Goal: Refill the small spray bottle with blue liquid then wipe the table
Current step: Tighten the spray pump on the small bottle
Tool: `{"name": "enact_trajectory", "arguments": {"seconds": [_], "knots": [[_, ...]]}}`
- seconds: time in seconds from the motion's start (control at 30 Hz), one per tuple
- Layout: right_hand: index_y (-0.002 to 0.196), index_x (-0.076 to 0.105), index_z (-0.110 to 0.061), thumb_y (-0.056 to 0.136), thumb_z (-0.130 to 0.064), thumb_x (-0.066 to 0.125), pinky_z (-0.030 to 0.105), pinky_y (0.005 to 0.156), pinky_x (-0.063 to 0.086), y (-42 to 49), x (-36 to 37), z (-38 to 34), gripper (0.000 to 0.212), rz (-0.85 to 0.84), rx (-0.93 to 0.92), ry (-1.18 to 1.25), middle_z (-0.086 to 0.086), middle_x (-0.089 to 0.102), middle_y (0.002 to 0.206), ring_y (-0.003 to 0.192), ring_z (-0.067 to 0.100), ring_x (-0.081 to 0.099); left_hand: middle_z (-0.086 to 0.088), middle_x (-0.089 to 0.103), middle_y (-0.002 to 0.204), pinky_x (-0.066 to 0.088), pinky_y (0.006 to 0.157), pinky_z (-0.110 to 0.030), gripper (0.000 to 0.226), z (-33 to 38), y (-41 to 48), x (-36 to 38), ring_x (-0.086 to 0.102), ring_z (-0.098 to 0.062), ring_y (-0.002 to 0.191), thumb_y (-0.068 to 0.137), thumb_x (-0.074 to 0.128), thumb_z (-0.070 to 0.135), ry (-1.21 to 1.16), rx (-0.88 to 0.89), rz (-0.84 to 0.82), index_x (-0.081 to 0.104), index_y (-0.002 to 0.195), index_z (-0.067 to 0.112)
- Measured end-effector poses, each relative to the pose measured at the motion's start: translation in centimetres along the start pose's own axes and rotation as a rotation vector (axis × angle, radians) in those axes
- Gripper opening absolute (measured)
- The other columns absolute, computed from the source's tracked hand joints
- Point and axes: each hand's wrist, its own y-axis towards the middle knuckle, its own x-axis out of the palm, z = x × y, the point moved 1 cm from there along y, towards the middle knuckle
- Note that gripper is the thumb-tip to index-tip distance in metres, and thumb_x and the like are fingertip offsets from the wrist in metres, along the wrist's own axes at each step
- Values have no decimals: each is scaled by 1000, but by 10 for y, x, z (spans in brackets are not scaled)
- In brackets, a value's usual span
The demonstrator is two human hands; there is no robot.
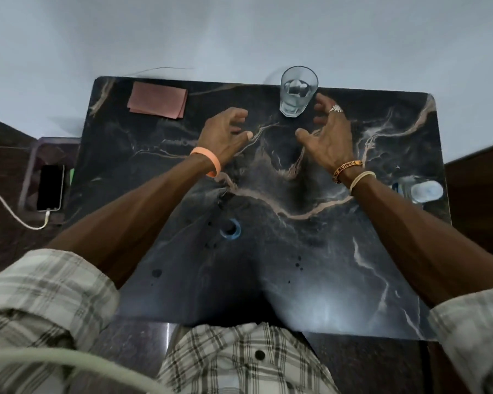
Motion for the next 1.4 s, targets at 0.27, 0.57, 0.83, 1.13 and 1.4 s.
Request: {"name": "enact_trajectory", "arguments": {"seconds": [0.27,0.57,0.83,1.13,1.4], "knots": [[136,56,-22,72,-23,76,33,90,56,-115,43,-25,67,-569,-218,-86,-3,66,119,102,14,65,-1,71,105,57,86,-25,33,-27,-127,-10,69,-5,92,82,67,-10,-186,-65,-40,68,110,7],[136,55,-24,72,-43,82,23,98,39,-165,89,-30,72,-618,-311,-113,-4,59,134,121,12,52,-3,71,107,58,88,-34,48,-47,-203,-7,70,-18,97,76,63,-17,-292,-228,111,66,113,13],[119,66,-18,77,-42,80,21,80,48,-169,99,-36,50,-589,-274,-55,-5,69,110,98,9,63,13,67,99,53,77,-22,49,-43,-221,8,65,-3,89,59,87,52,-157,-185,111,67,99,32],[118,67,-19,77,-37,79,27,83,46,-170,100,-39,47,-570,-306,-113,-2,68,107,100,15,60,5,62,97,39,75,-12,29,-39,-214,14,57,-9,87,78,78,34,63,-62,179,73,102,19],[123,64,-18,79,-45,76,26,85,44,-170,102,-36,53,-581,-285,-160,0,64,111,102,15,58,-1,59,109,35,80,-17,39,-40,-215,12,49,-8,94,87,70,37,117,-29,109,68,117,12]]}}
